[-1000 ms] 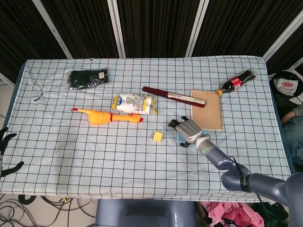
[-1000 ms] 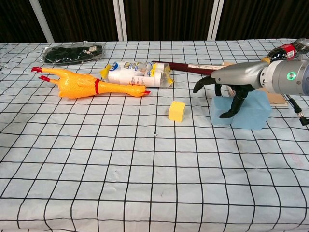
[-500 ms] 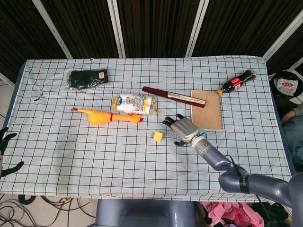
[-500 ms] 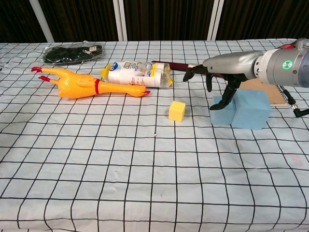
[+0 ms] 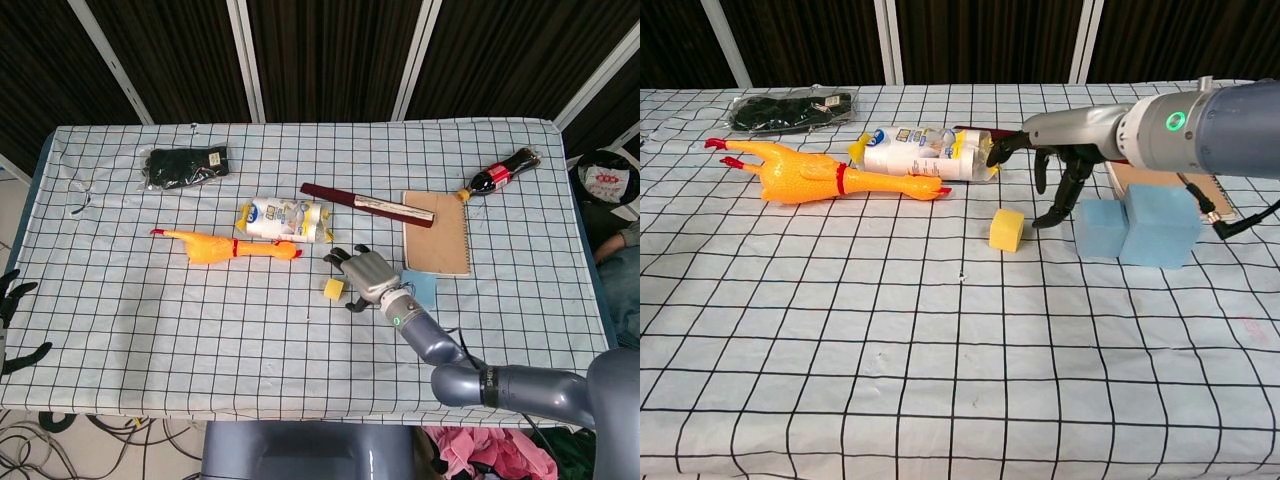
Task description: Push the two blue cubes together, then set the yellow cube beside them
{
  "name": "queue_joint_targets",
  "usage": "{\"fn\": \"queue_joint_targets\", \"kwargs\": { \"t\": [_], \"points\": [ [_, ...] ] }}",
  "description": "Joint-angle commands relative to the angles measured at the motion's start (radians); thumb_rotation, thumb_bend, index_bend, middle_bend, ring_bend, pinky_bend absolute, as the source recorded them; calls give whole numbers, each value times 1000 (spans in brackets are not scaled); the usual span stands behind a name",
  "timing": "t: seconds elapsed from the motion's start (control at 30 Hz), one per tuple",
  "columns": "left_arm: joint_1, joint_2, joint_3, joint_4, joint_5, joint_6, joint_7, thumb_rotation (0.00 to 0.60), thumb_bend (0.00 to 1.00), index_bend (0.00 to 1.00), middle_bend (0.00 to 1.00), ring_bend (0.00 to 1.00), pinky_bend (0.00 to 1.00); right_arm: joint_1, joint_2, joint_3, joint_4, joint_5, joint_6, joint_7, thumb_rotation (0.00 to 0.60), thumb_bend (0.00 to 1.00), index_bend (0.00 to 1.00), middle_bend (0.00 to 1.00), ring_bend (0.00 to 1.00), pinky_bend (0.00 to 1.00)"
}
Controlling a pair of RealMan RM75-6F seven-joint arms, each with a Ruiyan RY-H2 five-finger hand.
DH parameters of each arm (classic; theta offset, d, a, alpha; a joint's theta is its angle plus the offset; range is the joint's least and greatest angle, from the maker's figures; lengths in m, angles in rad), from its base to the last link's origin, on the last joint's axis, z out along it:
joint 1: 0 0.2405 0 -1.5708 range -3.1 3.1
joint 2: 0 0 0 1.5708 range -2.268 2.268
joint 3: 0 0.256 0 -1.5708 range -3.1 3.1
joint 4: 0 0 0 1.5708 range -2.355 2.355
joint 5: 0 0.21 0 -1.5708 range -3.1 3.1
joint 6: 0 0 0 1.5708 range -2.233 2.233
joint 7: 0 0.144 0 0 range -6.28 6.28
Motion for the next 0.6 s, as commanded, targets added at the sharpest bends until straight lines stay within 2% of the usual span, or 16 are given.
{"fn": "queue_joint_targets", "kwargs": {
  "t": [0.03,0.23,0.6],
  "points": [
    [0,0,1,0,1,0,0,600,43,210,71,0,0,47,-67,-8,-8,77,66,-74,600,188,118,62,337,92],
    [3,3,2,-2,8,7,-5,600,43,211,70,0,0,69,-156,-3,32,125,126,-108,600,188,118,62,337,91],
    [2,0,1,2,7,8,-4,600,43,211,70,0,0,67,-236,15,134,96,173,-108,600,188,118,63,337,91]
  ]
}}
